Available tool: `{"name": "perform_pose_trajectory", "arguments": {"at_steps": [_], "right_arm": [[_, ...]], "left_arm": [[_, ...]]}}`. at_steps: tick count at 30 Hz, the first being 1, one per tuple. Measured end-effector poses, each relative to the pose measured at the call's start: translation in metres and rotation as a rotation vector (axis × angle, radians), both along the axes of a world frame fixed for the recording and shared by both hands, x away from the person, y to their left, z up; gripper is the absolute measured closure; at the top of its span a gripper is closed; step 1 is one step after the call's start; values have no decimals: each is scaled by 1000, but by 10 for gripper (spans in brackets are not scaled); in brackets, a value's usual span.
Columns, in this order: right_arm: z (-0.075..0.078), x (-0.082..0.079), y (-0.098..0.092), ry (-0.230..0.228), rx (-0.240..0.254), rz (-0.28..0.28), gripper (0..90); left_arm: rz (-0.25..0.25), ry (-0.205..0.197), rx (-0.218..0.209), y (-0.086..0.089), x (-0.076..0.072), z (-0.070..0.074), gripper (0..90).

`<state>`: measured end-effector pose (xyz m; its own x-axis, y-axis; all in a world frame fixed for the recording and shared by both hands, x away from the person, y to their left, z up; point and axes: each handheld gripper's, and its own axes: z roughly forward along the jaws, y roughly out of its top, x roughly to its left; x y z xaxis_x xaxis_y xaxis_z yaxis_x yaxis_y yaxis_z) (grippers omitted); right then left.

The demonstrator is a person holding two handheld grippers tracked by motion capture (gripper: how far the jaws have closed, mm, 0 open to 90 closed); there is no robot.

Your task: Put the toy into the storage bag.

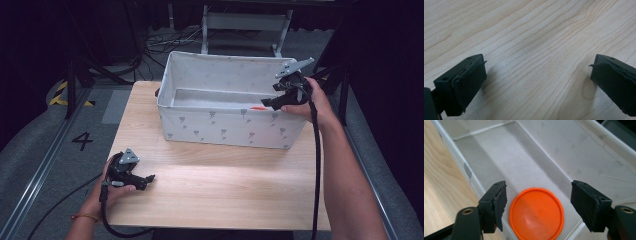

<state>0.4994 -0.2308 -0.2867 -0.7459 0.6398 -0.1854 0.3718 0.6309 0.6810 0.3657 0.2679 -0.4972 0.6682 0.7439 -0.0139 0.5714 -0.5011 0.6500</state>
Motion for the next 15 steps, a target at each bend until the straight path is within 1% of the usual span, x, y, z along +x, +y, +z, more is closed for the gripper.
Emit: {"name": "perform_pose_trajectory", "arguments": {"at_steps": [1,3,6,7,8,11,15], "right_arm": [[0,-3,-1,-5,16,-5,289],[0,-6,-1,-25,16,-9,272],[2,-13,-3,-46,34,-33,262],[3,-16,-3,-63,36,-41,242],[4,-18,-3,-72,31,-46,231],[6,-23,-4,-67,36,-49,232],[8,-32,-2,-87,17,-44,235]], "left_arm": [[1,0,0,0,0,0,5],[1,0,0,0,0,0,5],[0,0,0,0,0,0,5],[1,0,-1,0,0,0,5],[1,0,-1,0,0,0,5],[1,1,-1,0,0,0,4],[1,1,-1,0,0,0,4]]}}
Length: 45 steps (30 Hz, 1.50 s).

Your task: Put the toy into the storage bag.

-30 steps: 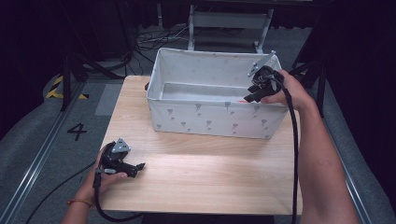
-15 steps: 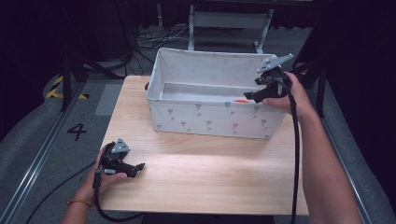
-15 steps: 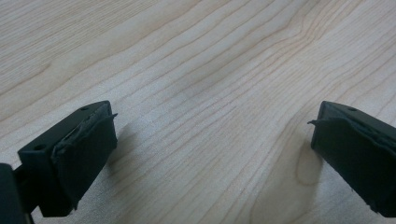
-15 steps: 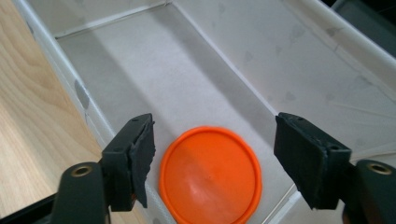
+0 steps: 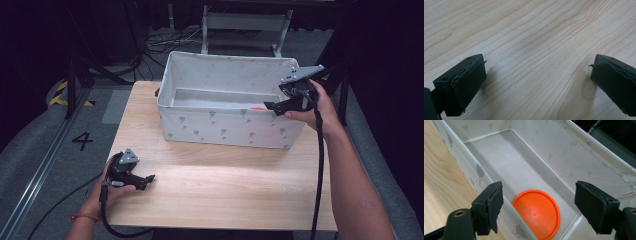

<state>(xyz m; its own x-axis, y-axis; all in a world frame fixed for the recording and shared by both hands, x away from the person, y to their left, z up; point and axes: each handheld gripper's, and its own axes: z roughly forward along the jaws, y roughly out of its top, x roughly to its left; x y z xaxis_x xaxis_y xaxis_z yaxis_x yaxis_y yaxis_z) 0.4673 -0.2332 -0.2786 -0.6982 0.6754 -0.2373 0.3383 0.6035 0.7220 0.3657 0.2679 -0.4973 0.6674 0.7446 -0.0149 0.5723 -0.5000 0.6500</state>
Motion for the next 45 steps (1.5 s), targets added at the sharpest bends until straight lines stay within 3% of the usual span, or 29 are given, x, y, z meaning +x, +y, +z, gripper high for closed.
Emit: {"name": "perform_pose_trajectory", "arguments": {"at_steps": [19,31,36,45], "right_arm": [[4,-60,-10,-134,-13,24,230],[-13,-94,-29,-155,-21,39,230],[-19,-100,-34,-153,-26,39,232],[-44,-117,-45,-149,-81,24,229]], "left_arm": [[2,4,-3,0,0,0,4],[4,5,-4,0,0,0,4],[5,8,-5,0,-1,0,4],[6,11,-4,0,-1,0,4]]}}
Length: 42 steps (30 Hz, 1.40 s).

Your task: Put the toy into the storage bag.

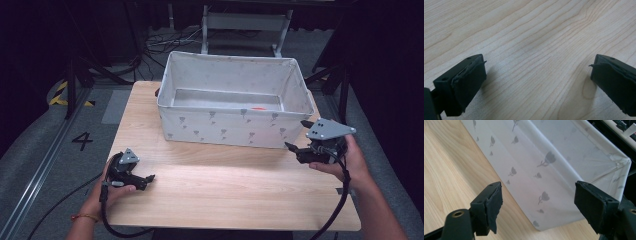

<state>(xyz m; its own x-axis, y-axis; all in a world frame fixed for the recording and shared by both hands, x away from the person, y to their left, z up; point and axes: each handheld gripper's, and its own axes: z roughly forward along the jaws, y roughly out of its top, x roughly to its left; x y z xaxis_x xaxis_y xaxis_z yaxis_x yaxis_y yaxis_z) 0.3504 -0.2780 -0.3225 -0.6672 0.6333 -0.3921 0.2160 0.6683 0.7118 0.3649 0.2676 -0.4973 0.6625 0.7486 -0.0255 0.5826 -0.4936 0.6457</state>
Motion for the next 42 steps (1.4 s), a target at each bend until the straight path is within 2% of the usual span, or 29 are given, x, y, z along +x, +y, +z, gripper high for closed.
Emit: {"name": "perform_pose_trajectory", "arguments": {"at_steps": [9,13,15,16,20,23,31,34,35,36,42], "right_arm": [[-36,-6,-12,51,-30,-30,221],[-56,-5,-19,76,-45,-63,218],[-66,-5,-24,94,-44,-78,219],[-66,-5,-24,94,-44,-78,219],[-88,-5,-36,149,-34,-96,217],[-94,-5,-40,161,-32,-110,213],[-130,-11,-65,205,32,-143,204],[-141,-15,-73,222,73,-155,205],[-141,-15,-73,222,73,-155,205],[-147,-17,-77,237,108,-157,205],[-168,-27,-91,281,163,-189,202]], "left_arm": [[0,-1,-1,0,0,0,4],[1,-5,0,0,0,0,4],[4,-5,-2,0,0,0,4],[4,-5,-2,0,0,0,4],[5,-4,-2,0,0,0,4],[5,-4,-2,0,0,0,4],[6,-9,0,0,0,0,4],[6,-10,1,0,0,0,4],[6,-10,1,0,0,0,4],[6,-9,0,0,0,0,4],[6,-10,1,0,0,0,4]]}}
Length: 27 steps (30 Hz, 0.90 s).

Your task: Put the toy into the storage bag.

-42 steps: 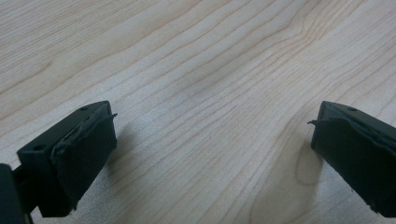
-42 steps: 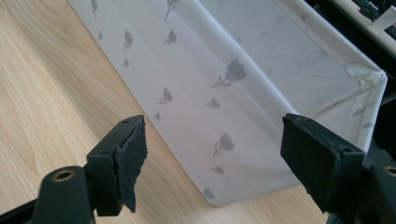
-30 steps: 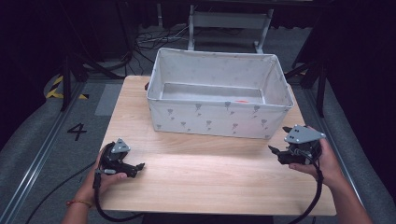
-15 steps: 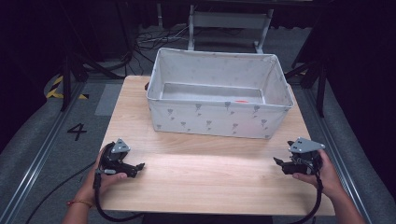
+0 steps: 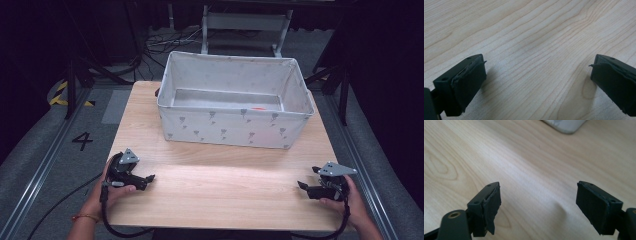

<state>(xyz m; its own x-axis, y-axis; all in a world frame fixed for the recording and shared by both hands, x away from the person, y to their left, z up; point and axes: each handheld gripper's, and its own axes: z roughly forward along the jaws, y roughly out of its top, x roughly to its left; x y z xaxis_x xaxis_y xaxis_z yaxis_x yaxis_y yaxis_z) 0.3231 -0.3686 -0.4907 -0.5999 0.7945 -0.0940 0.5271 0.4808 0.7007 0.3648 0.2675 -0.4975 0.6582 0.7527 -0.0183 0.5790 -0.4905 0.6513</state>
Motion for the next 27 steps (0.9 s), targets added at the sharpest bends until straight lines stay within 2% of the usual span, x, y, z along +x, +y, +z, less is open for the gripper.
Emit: {"name": "perform_pose_trajectory", "arguments": {"at_steps": [2,6,8,21,24,27], "right_arm": [[-4,-4,-4,-1,8,-18,195],[-11,-6,-16,33,116,-51,181],[-11,-6,-17,34,118,-74,180],[-12,-6,-16,35,111,-80,160],[-12,-6,-16,36,112,-80,158],[-12,-5,-16,36,112,-80,158]], "left_arm": [[0,0,0,0,0,0,4],[-1,1,0,0,0,0,4],[0,1,0,0,0,0,4],[0,1,-1,0,0,0,3],[-2,12,-2,0,0,0,2],[-6,2,1,0,1,0,2]]}}
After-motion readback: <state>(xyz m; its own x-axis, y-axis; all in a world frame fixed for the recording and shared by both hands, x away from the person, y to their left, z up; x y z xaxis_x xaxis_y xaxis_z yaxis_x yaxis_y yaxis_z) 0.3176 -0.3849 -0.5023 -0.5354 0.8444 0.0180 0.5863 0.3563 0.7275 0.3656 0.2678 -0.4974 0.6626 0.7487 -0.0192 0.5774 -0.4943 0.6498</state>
